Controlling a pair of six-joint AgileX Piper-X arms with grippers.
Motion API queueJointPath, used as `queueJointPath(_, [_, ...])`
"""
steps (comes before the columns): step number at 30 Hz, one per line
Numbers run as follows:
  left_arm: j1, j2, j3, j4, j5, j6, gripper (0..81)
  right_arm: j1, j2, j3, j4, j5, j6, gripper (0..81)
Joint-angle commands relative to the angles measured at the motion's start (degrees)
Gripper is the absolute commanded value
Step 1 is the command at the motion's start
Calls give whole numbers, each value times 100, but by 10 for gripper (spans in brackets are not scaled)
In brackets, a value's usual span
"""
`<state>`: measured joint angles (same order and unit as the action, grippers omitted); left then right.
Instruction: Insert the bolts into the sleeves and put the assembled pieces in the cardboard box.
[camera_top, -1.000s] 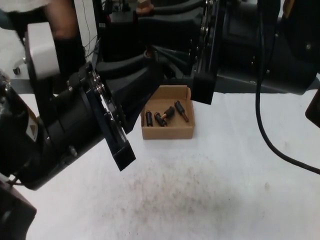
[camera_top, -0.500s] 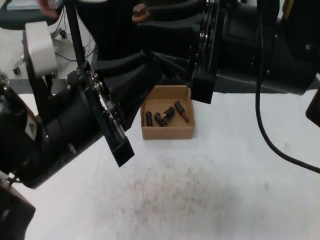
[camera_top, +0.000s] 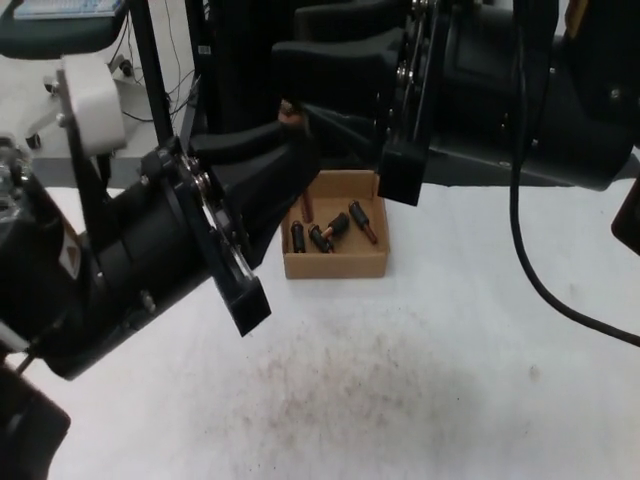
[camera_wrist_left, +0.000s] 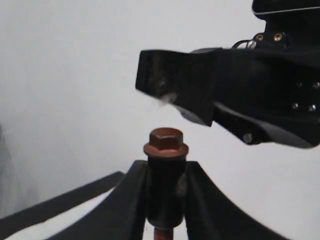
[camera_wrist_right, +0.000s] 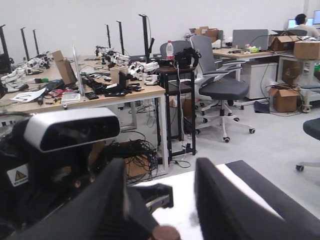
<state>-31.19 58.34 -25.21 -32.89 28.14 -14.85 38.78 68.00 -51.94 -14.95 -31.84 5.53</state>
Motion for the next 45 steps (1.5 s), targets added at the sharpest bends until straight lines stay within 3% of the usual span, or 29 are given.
queueJointPath(1, [21, -2, -66, 229, -47, 155, 3, -2, -40, -29, -33, 346, 2, 272])
queueJointPath(3, [75, 33, -244, 1445, -212, 559, 3, -2, -56, -29, -33, 461, 2, 73])
queueJointPath(5, [129, 107, -536, 2489, -443, 945, 3, -2, -77, -29, -33, 576, -4, 3])
queueJointPath(11, [398, 738, -1661, 3772, -991, 1293, 3, -10, -85, -29, -33, 926, -23, 8])
queueJointPath(18, [773, 2698, -3864, 5308, -1002, 1269, 3, -286, -169, -29, 141, 1304, 259, 8])
queueJointPath(22, [775, 4034, -5102, 5765, -1002, 1318, 3, -729, -464, -29, 1048, 1832, 228, 8])
queueJointPath(31, [760, 6328, -7682, 6828, -957, 1318, 3, -1989, -832, -29, 2600, 1819, 228, 8])
queueJointPath(36, [760, 6960, -8455, 7446, -875, 1318, 3, -2292, -831, -29, 2646, 1820, 228, 8])
queueJointPath(45, [760, 7042, -8497, 7421, -876, 1681, 3, -2286, -831, -29, 2646, 1820, 228, 8])
